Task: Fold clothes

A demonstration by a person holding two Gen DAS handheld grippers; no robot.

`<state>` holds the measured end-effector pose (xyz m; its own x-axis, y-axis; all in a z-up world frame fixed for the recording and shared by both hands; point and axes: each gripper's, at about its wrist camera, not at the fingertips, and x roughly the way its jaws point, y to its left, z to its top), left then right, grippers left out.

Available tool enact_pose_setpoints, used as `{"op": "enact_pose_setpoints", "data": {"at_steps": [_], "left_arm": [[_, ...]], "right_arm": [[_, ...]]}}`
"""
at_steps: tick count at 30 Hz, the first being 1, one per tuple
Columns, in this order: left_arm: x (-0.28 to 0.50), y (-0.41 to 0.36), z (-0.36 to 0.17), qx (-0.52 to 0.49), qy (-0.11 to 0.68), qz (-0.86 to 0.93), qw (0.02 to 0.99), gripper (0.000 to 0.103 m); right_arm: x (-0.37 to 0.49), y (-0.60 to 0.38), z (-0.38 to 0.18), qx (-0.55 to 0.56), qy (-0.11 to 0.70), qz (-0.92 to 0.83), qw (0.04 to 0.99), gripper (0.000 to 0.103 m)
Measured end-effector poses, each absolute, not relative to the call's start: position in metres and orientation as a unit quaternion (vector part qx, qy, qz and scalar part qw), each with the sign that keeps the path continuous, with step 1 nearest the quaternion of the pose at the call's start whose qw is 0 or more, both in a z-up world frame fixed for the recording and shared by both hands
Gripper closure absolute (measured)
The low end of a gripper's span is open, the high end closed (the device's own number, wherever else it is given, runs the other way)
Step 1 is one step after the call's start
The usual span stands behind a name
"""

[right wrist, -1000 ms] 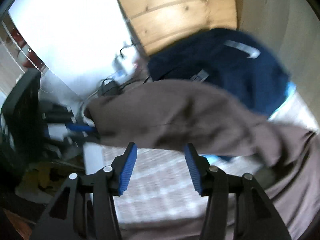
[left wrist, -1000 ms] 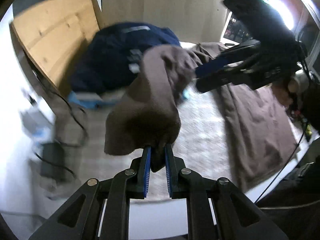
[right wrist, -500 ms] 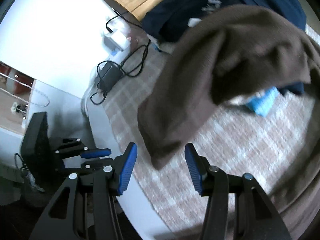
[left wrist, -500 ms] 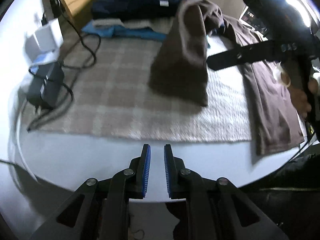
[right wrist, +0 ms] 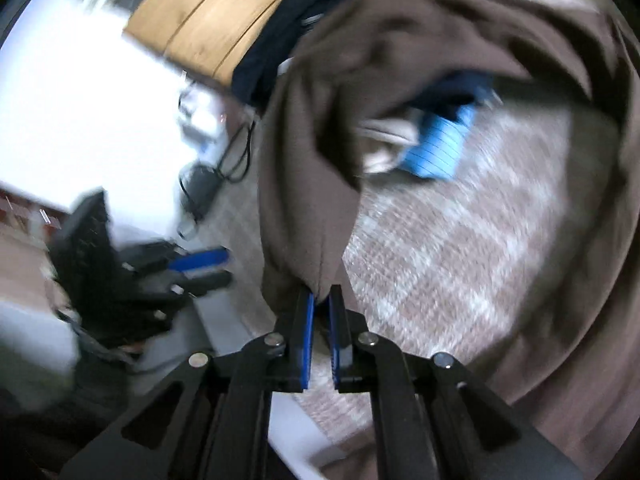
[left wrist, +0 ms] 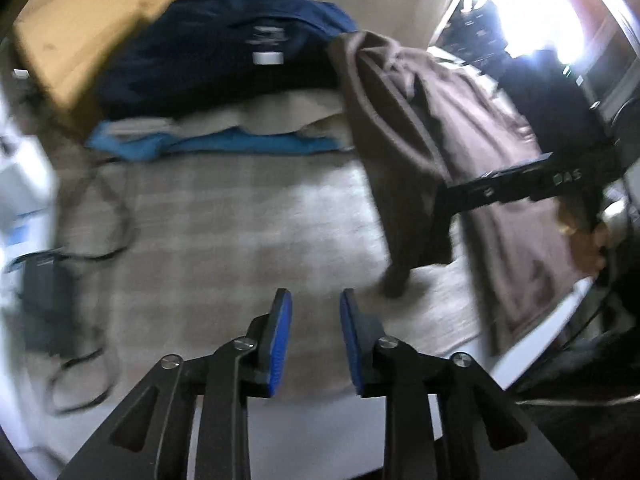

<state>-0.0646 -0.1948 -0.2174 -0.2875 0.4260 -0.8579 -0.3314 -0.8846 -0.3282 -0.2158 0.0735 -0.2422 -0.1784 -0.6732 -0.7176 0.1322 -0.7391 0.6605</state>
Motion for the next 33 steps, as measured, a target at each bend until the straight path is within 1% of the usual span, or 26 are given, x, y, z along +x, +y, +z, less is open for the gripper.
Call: {"op": "enact_pose_setpoints", "data": {"at_steps": [5, 6, 8, 9, 11, 13, 17, 20, 23, 25, 26, 27, 28, 29, 30, 31, 33], "left_arm": [[-0.084, -0.170, -0.224, -0.544, -0.064, 0.786, 0.286, 0.073], [-0.086, -0.165, -0.222, -0.540, -0.070, 0.785, 0.297, 0.076], [-0.084, -0.154, -0.216, -0.533, -0.074, 0.783, 0.312, 0.099], [-0.082, -0.149, -0.210, -0.531, -0.068, 0.783, 0.318, 0.103], [-0.074, -0.141, -0.188, -0.514, -0.034, 0.794, 0.324, 0.103], [-0.066, -0.151, -0.162, -0.502, -0.019, 0.806, 0.314, 0.103], [-0.054, -0.188, -0.107, -0.475, -0.021, 0.831, 0.290, 0.103], [-0.060, -0.200, -0.089, -0.471, -0.018, 0.840, 0.268, 0.103], [-0.058, -0.200, -0.100, -0.494, -0.007, 0.830, 0.259, 0.103], [-0.055, -0.194, -0.120, -0.518, 0.007, 0.817, 0.254, 0.103], [-0.054, -0.189, -0.130, -0.529, 0.011, 0.810, 0.255, 0.103], [-0.053, -0.186, -0.138, -0.535, 0.013, 0.804, 0.257, 0.103], [-0.050, -0.182, -0.146, -0.542, 0.015, 0.799, 0.261, 0.103], [-0.047, -0.175, -0.156, -0.549, 0.017, 0.792, 0.266, 0.103], [-0.044, -0.168, -0.166, -0.557, 0.020, 0.785, 0.271, 0.103], [-0.042, -0.163, -0.174, -0.563, 0.020, 0.779, 0.275, 0.100], [-0.038, -0.154, -0.187, -0.573, 0.016, 0.769, 0.281, 0.095]], "right_arm": [[-0.213, 0.081, -0.237, 0.566, -0.269, -0.722, 0.294, 0.096], [-0.213, 0.080, -0.235, 0.565, -0.267, -0.722, 0.297, 0.096], [-0.213, 0.075, -0.232, 0.565, -0.251, -0.731, 0.288, 0.096], [-0.213, 0.073, -0.230, 0.564, -0.246, -0.735, 0.285, 0.096], [-0.211, 0.072, -0.223, 0.557, -0.239, -0.743, 0.282, 0.096], [-0.207, 0.072, -0.208, 0.542, -0.235, -0.755, 0.285, 0.096], [-0.194, 0.074, -0.165, 0.494, -0.257, -0.766, 0.320, 0.096], [-0.185, 0.073, -0.146, 0.474, -0.279, -0.759, 0.349, 0.096], [-0.171, 0.076, -0.141, 0.469, -0.294, -0.746, 0.370, 0.096], [-0.166, 0.079, -0.158, 0.484, -0.318, -0.721, 0.381, 0.096], [-0.163, 0.079, -0.179, 0.511, -0.322, -0.705, 0.372, 0.096], [-0.162, 0.075, -0.197, 0.544, -0.308, -0.698, 0.350, 0.095], [-0.160, 0.070, -0.216, 0.583, -0.277, -0.694, 0.319, 0.093], [-0.157, 0.067, -0.240, 0.630, -0.228, -0.687, 0.280, 0.093], [-0.155, 0.067, -0.254, 0.656, -0.203, -0.679, 0.258, 0.093], [-0.152, 0.070, -0.262, 0.672, -0.193, -0.671, 0.245, 0.093], [-0.152, 0.081, -0.257, 0.664, -0.201, -0.680, 0.239, 0.093]]}}
